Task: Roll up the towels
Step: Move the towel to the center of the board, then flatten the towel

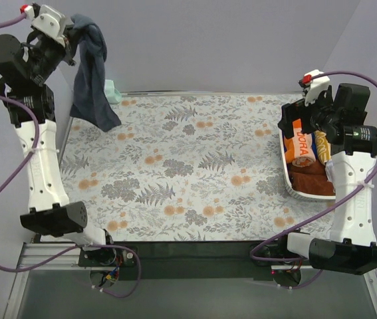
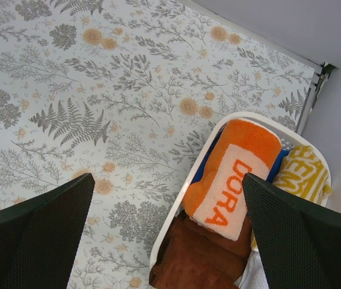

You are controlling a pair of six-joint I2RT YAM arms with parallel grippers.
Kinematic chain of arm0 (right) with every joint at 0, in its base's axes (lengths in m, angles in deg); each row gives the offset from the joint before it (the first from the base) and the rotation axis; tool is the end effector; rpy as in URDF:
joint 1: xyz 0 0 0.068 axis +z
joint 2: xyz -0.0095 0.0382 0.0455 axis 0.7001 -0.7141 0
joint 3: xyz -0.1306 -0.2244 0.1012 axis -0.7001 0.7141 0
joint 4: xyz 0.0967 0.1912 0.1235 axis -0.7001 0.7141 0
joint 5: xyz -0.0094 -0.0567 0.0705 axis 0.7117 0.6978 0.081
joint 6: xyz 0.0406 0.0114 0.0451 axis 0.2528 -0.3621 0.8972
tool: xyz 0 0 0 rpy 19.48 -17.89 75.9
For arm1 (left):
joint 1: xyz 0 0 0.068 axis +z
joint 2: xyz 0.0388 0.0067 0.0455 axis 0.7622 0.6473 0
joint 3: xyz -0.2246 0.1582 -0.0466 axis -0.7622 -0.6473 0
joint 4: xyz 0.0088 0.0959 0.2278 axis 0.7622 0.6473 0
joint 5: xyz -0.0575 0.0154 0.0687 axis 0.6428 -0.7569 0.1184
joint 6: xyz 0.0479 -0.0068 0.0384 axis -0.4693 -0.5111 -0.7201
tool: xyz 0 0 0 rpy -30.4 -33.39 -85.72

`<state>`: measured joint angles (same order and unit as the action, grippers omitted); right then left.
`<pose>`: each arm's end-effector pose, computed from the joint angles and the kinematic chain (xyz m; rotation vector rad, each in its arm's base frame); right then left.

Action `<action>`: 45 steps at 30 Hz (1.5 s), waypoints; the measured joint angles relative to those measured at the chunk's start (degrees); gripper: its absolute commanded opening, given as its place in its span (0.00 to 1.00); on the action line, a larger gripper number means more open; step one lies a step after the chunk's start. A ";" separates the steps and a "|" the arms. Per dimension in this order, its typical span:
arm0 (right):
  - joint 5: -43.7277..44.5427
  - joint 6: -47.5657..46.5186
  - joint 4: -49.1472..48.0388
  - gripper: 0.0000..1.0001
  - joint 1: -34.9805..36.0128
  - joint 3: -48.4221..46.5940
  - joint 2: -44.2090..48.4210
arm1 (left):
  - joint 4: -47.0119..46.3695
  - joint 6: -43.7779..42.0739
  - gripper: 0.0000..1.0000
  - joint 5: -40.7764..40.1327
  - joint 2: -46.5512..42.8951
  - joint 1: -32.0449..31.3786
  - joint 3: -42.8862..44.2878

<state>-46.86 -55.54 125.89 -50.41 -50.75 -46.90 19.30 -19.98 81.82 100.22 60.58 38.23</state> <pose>0.2218 -0.0063 0.4483 -0.5037 1.9512 0.0659 0.2975 0.0280 0.5796 0.1869 1.3727 -0.6052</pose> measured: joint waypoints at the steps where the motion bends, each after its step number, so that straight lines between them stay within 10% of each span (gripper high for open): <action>1: -0.37 -0.26 0.00 0.98 0.00 0.04 0.26 | 0.37 -0.42 0.00 0.98 -2.58 -0.52 -3.13; 11: -2.97 -3.65 1.03 0.98 0.00 1.70 1.79 | 12.46 -7.30 0.00 5.79 -10.14 -18.82 -30.12; 18: -3.39 -7.13 4.42 0.98 0.00 2.21 1.66 | 24.11 -13.35 0.00 4.02 -4.98 -34.49 -32.50; 24: -3.58 -8.28 8.46 0.98 0.00 2.12 0.04 | 30.42 -19.98 0.78 4.83 -2.54 -44.02 -36.28; 27: -4.52 -8.50 9.51 0.98 0.02 2.56 0.31 | 32.81 -21.73 0.81 4.96 -1.09 -46.14 -35.65; 38: -6.21 -8.83 10.36 0.62 11.21 10.99 -1.53 | 44.41 -27.26 0.63 2.82 0.96 -30.99 -22.88; 45: -5.05 -4.35 5.46 0.63 22.75 22.36 -5.66 | 48.94 -30.60 0.63 -2.08 0.94 -19.30 -35.71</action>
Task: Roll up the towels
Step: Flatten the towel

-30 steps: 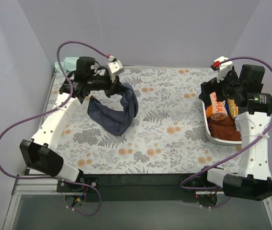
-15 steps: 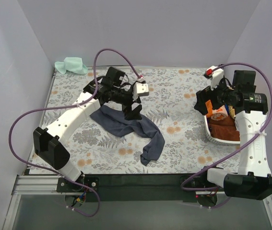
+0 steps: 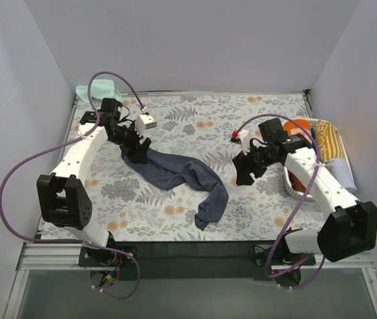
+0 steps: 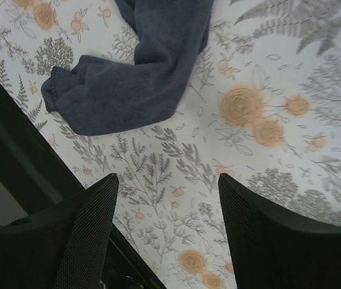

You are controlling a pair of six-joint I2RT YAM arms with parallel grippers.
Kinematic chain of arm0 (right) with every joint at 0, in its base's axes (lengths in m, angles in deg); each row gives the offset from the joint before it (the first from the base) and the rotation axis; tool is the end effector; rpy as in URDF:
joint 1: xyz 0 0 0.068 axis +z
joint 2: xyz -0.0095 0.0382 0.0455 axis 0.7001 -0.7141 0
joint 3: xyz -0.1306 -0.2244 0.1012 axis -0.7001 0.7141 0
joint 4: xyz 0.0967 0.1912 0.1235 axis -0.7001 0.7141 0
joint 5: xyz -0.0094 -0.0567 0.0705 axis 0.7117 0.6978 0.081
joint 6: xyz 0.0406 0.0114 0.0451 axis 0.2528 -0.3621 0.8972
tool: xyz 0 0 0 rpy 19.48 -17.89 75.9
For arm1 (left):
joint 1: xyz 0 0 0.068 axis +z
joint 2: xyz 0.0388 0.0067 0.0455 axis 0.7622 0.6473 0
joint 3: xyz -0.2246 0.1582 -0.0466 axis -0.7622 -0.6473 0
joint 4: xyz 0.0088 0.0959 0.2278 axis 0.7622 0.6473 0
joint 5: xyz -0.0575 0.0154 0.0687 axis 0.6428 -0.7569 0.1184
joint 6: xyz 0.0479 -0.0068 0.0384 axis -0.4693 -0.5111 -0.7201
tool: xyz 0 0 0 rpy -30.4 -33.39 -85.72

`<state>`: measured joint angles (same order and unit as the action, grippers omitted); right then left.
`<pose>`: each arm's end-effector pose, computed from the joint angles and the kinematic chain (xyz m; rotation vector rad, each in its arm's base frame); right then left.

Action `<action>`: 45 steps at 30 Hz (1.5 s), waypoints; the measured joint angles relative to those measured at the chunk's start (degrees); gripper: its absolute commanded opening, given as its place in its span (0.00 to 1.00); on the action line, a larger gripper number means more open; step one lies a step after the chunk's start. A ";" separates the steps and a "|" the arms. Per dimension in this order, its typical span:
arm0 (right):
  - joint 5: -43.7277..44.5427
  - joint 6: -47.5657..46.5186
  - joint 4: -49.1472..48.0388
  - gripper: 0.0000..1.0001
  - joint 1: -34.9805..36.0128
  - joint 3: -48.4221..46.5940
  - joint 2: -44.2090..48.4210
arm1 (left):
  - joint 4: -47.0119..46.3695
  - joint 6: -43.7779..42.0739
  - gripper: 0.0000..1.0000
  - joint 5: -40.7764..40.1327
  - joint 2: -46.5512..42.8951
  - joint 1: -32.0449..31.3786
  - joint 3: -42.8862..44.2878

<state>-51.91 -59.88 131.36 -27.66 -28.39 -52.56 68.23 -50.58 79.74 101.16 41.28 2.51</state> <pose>0.2241 0.0890 0.3022 -1.0808 2.3157 0.5334 0.2919 -0.0708 0.3109 0.5304 2.6212 -0.8753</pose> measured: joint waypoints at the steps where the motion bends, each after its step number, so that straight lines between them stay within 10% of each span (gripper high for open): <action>1: 0.48 1.09 -0.98 0.63 1.57 2.25 -0.37 | -0.20 0.13 0.63 -0.59 0.26 -0.04 -1.70; 16: 1.62 8.52 -10.51 0.66 7.34 8.04 -14.43 | -15.56 1.16 0.65 -5.86 8.37 -0.61 -12.81; 23: -1.36 8.11 -11.87 0.61 7.50 8.13 -20.79 | -19.21 -1.01 0.47 -8.41 8.59 -0.87 -19.74; 30: -1.27 7.74 -14.53 0.01 7.78 9.55 -23.74 | -22.84 -3.65 0.12 -13.31 6.10 -1.11 -26.75; 38: 4.20 7.91 -14.51 0.01 6.71 7.06 -22.73 | -20.92 -6.86 0.00 -14.69 0.83 -1.11 -32.24; 40: 4.68 7.82 -14.43 0.45 6.03 6.93 -20.83 | -19.89 -6.95 0.00 -14.80 -0.85 -1.11 -33.92; 45: 1.53 8.85 -16.50 0.61 6.86 10.16 -17.44 | -16.96 -6.71 0.00 -14.93 -2.80 -1.11 -35.76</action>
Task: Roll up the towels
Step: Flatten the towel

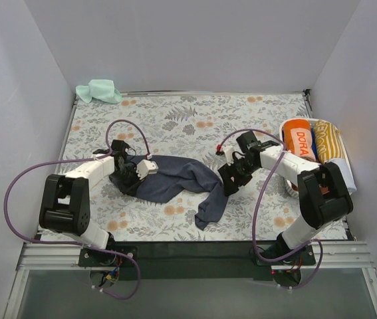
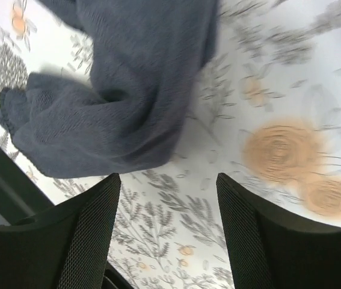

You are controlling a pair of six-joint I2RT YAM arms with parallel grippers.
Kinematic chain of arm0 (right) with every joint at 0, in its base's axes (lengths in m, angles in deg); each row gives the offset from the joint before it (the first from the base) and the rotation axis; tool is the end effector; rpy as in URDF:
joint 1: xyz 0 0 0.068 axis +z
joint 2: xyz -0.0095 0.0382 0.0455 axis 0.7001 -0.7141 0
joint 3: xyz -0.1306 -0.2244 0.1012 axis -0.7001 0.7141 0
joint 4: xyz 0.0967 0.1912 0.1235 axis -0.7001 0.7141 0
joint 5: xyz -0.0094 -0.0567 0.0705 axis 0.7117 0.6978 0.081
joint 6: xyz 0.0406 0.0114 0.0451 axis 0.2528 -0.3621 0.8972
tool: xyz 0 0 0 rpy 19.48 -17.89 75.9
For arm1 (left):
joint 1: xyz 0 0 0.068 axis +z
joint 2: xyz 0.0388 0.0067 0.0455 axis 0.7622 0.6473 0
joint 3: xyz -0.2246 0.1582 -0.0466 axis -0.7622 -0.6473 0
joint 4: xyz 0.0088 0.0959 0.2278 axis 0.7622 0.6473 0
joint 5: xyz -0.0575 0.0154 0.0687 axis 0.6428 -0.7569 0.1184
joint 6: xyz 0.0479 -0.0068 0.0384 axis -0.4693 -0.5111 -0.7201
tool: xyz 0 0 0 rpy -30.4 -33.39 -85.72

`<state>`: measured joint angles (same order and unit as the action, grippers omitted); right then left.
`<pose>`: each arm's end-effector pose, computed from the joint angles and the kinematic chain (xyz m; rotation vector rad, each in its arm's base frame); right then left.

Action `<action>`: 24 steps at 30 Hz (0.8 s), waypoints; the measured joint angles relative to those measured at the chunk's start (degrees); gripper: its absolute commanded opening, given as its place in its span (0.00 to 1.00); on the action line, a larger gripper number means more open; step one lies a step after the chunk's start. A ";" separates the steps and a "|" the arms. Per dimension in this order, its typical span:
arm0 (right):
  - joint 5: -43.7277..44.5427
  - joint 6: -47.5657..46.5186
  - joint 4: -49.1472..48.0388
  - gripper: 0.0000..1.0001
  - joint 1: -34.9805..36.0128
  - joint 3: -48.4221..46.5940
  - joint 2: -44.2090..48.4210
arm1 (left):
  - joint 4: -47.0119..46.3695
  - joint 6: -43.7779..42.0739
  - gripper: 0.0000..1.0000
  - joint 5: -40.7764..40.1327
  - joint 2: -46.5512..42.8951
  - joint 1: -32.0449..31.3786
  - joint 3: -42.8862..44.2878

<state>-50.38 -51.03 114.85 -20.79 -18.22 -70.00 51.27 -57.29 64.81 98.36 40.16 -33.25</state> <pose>0.2561 0.1333 0.1897 -1.0695 2.5739 0.6289 0.2297 -0.0556 0.1653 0.6473 2.9357 -0.5602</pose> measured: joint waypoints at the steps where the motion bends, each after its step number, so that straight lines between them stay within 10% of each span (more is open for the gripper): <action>1: -0.11 0.02 -0.07 0.61 0.61 0.50 0.00 | 0.39 0.04 0.00 -0.09 -0.07 0.00 -0.09; 6: -1.62 0.98 -0.98 0.54 3.23 4.09 -0.87 | 1.97 0.66 0.00 -0.85 -0.07 0.00 0.02; 11: -2.82 1.49 -2.49 0.01 4.50 1.97 -5.18 | 3.56 1.33 0.00 -1.60 0.09 0.37 0.76; 24: 12.50 -8.55 5.46 0.01 -3.08 -9.73 -5.88 | 5.68 -2.71 0.00 -3.82 0.39 6.21 1.64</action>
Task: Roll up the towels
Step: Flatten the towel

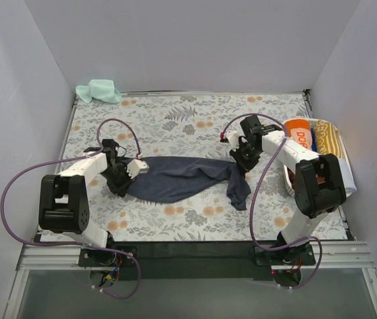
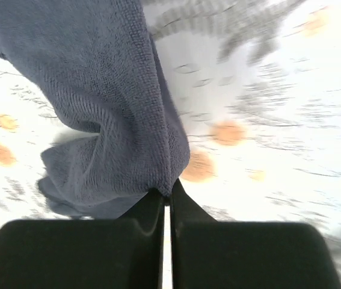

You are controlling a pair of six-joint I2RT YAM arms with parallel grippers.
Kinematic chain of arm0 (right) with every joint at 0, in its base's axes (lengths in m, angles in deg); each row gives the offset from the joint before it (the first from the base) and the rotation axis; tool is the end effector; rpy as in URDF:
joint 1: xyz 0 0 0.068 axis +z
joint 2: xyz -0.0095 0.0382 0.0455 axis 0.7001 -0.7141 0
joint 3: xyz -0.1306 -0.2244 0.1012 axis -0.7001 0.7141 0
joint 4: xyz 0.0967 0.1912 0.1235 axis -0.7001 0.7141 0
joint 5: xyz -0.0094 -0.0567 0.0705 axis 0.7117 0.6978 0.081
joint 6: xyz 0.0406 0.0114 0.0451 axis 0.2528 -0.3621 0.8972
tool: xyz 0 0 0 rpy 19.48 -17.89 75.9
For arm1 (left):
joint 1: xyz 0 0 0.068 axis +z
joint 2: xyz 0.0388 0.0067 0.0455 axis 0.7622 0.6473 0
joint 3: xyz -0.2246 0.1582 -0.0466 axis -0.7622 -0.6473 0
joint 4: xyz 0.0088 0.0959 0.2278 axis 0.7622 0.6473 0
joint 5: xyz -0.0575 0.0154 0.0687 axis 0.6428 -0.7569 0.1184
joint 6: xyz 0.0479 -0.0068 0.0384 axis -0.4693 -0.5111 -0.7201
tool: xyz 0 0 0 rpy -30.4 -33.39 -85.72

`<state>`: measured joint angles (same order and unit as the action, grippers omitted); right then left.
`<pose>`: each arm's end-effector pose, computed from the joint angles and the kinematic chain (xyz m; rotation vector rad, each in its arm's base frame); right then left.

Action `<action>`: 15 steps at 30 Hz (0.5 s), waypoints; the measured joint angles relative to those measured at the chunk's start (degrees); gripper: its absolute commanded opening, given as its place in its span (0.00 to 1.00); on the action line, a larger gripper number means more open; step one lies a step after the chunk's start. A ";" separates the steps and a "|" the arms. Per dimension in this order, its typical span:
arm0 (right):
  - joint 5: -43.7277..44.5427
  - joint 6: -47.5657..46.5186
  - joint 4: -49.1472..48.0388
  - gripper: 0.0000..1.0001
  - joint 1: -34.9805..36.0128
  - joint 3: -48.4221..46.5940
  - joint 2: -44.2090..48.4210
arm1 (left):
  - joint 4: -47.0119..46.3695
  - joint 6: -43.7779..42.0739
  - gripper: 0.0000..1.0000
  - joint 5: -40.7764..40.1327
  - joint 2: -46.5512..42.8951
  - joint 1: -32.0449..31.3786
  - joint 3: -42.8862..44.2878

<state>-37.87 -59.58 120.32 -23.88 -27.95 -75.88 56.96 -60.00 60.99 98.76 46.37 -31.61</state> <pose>0.2947 0.1210 0.1984 -1.1609 2.5846 0.2789 0.2294 -0.0272 0.1688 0.5490 3.0284 -0.4714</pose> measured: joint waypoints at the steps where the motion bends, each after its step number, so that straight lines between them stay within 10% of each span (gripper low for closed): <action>1: 1.44 -1.40 0.76 0.01 -0.20 -2.03 0.00 | 0.09 -0.44 0.00 -0.17 0.00 0.11 0.00; 6: 7.85 -6.91 3.39 0.01 0.85 -8.57 -0.76 | 0.17 -1.86 0.00 -0.46 0.55 0.20 0.09; 12: 10.25 -10.25 8.31 0.01 1.33 -11.26 -5.01 | 3.56 -1.86 0.48 6.32 0.22 -3.10 7.28; 15: 8.90 -10.60 11.21 0.01 1.16 -11.74 -5.95 | -0.11 0.96 0.52 8.22 -3.37 -12.66 8.41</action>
<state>-28.98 -70.18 131.53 -22.72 -39.69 -81.83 56.85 -59.04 69.21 95.39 33.72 -23.19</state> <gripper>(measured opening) 0.014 0.502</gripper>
